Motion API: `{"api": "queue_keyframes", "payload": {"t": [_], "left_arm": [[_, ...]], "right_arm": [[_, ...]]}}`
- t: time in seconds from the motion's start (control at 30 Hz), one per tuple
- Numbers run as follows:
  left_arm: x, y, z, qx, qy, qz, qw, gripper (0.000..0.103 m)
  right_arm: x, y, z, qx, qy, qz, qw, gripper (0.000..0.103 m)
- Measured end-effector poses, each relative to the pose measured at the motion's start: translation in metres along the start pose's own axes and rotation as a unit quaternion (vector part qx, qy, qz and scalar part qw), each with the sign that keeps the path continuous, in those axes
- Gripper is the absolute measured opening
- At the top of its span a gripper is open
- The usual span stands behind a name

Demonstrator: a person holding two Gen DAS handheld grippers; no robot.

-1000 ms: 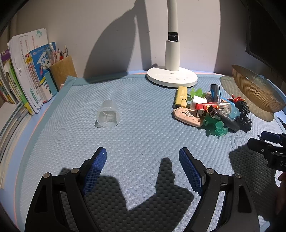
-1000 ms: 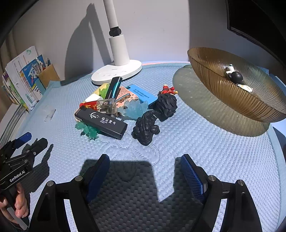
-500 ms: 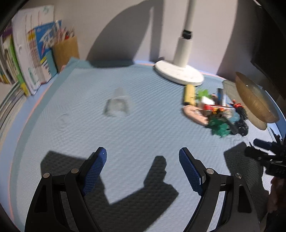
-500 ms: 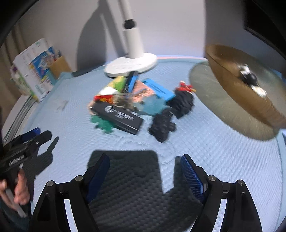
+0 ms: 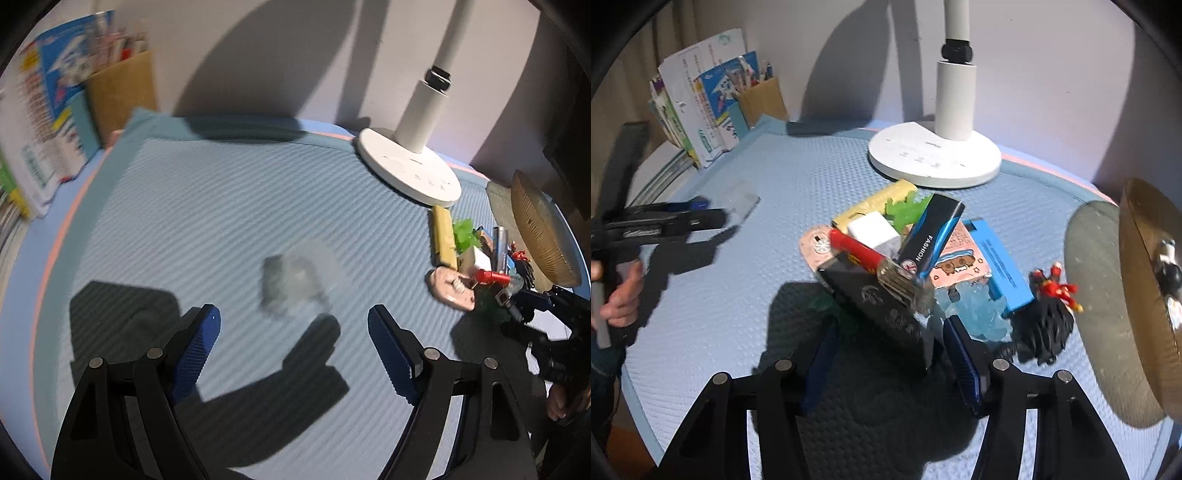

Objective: Organize rigid objects
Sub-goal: 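Grasp the clear cup with the left tool while the right tool grasps the black lighter box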

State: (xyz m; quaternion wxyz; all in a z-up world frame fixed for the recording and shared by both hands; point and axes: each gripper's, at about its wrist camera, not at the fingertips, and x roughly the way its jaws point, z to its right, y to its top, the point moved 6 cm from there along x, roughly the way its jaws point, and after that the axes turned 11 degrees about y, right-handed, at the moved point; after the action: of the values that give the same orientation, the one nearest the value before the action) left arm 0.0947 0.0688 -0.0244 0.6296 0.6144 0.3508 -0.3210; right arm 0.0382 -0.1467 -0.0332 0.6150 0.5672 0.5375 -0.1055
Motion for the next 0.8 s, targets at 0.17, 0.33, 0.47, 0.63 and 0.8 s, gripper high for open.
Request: {"api": "queue_keyframes", "payload": {"t": [0.17,0.33,0.47,0.63,0.8], "left_arm": [[0.01,0.013,0.017,-0.003,-0.018,-0.005,0.9998,0.081],[0.019,0.016,0.018,-0.008,-0.015,-0.012,0.9998,0.041],[0.01,0.011,0.016,-0.002,-0.009,0.007,0.9999,0.036],[-0.028,-0.009,0.031,0.023,-0.054,0.038,0.9976,0.036],[-0.059,-0.037,0.057,0.048,-0.095,0.046,0.9932,0.036]], "right_arm": [[0.006,-0.001,-0.005,-0.016,0.018,-0.01,1.0,0.057],[0.005,-0.006,-0.008,-0.013,0.041,-0.007,0.999,0.045],[-0.003,-0.014,-0.013,0.0,0.048,-0.007,0.999,0.027],[-0.024,-0.041,-0.018,0.051,0.074,-0.012,0.996,0.024],[-0.057,-0.066,-0.018,0.134,0.116,-0.002,0.984,0.018]]}}
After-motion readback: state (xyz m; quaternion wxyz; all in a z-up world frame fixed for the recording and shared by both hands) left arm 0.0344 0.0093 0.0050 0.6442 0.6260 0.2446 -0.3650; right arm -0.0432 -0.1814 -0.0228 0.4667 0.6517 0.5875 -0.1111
